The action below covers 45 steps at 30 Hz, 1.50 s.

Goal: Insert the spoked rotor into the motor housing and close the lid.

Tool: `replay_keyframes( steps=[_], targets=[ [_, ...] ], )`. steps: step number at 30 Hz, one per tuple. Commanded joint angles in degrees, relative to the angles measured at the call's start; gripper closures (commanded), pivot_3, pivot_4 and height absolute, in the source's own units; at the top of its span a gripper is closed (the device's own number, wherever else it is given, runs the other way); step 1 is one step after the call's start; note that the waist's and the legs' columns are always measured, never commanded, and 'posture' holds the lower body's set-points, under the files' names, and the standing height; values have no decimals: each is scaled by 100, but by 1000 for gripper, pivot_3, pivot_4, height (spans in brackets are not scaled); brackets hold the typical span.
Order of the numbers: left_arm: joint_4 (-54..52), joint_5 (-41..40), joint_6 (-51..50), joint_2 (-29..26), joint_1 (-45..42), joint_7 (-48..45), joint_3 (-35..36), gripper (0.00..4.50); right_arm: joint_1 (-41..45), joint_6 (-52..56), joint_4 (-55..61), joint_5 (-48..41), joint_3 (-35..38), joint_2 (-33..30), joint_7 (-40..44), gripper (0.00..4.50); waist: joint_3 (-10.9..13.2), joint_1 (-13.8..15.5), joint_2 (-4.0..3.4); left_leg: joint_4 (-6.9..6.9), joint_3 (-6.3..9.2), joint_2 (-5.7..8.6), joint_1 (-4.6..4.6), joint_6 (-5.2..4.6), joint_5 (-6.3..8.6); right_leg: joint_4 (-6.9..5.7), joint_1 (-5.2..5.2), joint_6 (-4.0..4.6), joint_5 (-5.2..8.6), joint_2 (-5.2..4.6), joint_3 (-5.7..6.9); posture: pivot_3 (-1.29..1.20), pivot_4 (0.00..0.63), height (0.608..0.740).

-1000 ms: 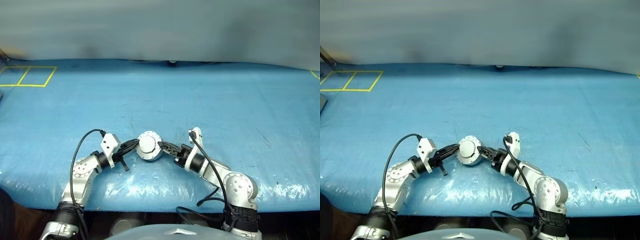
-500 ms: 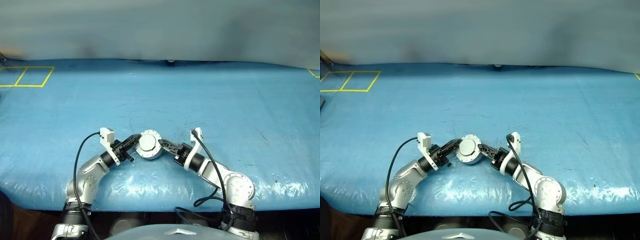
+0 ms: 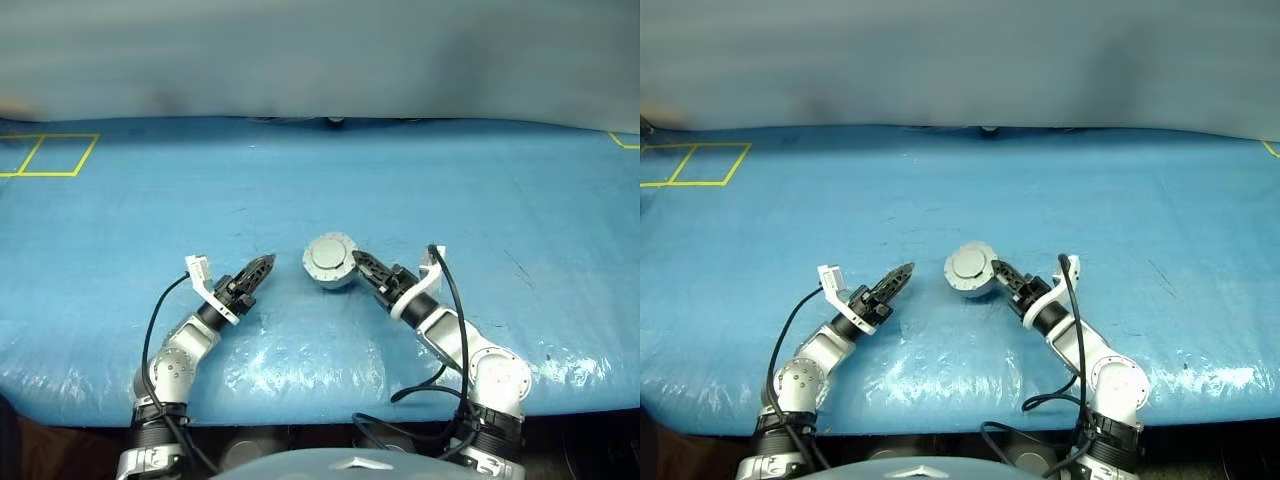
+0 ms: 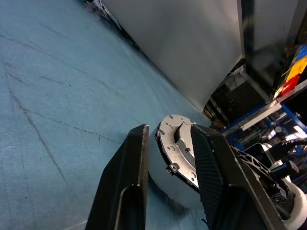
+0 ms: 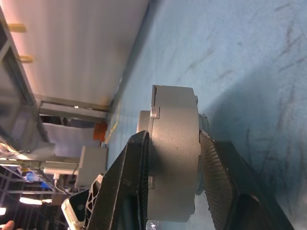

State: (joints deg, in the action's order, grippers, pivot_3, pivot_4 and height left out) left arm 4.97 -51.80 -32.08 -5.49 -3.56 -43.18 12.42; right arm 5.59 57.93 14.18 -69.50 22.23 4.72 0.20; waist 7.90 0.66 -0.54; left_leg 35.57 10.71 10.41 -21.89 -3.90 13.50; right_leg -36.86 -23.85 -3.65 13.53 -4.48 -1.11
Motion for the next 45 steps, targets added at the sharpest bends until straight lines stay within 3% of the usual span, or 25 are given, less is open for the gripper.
replay_keyframes(
  steps=[1, 4, 5, 14, 25, 28, 32, 41, 45],
  targets=[
    [14, -541, -482, 158, -88, 19, 126, 1162, 211, -279, 288, -723, -106, 240, -54, 3266, 0, 2, 0, 1, 0, 0, 0, -2, -1, 0, 0, 0, 0, 0, 1, 0, 150, 740],
    [32, -774, -875, 192, -117, 60, 123, 163, 199, -380, 339, -968, -259, 174, -154, 3266, 0, -3, 0, 1, 0, 0, 0, -17, -9, 0, 1, 0, 0, 1, -1, 0, 150, 740],
    [54, -896, -1050, 202, -138, 114, 145, 19, 191, -392, 355, -1035, -321, 147, -183, 3266, 0, -4, 0, 1, 0, 0, -1, -17, -9, 0, 0, 0, 0, 1, -2, 0, 150, 740],
    [158, -1376, -1832, 316, -414, 349, 146, 19, 11, -343, 477, -1251, -969, -36, -282, 3266, 0, -42, 0, 13, -1, 0, -1, -17, -10, -7, -1, 1, -1, 3, -3, 0, 150, 740],
    [-79, -1545, -1775, 862, -460, 799, 256, 19, -75, -526, 466, -1316, -1251, -169, -278, 3266, 0, -43, 1, 25, -2, -1, -1, -18, -8, -9, 4, 0, -1, 3, -3, 0, 150, 740],
    [-153, -1542, -1646, 1011, -383, 979, 331, 617, -52, -670, 414, -1355, -1188, -160, -344, 3266, 0, -46, 1, 28, -3, 0, -1, -17, -7, -10, 5, -1, -2, 3, -3, 0, 150, 740],
    [-266, -1677, -1666, 1075, -294, 1153, 338, 1773, 2, -856, 320, -1390, -1127, -157, -438, 3266, 0, -50, 1, 28, -3, -2, -3, -17, -7, -12, 4, -1, -2, 5, -3, 0, 150, 740],
    [-237, -1810, -1653, 1027, -259, 1382, 278, 1806, 53, -988, 260, -1148, -1247, -305, -345, 3266, 0, -50, 1, 35, -5, -1, -3, -19, -7, -14, 3, -2, -3, 5, -3, 0, 150, 740],
    [-233, -1765, -1513, 1055, -259, 1397, 264, 1806, 32, -1087, 309, -957, -1314, -357, -250, 2004, -1, -55, 1, 38, -7, -1, -3, -19, -7, -14, 4, -2, -3, 5, -4, 0, 150, 740]
  ],
)
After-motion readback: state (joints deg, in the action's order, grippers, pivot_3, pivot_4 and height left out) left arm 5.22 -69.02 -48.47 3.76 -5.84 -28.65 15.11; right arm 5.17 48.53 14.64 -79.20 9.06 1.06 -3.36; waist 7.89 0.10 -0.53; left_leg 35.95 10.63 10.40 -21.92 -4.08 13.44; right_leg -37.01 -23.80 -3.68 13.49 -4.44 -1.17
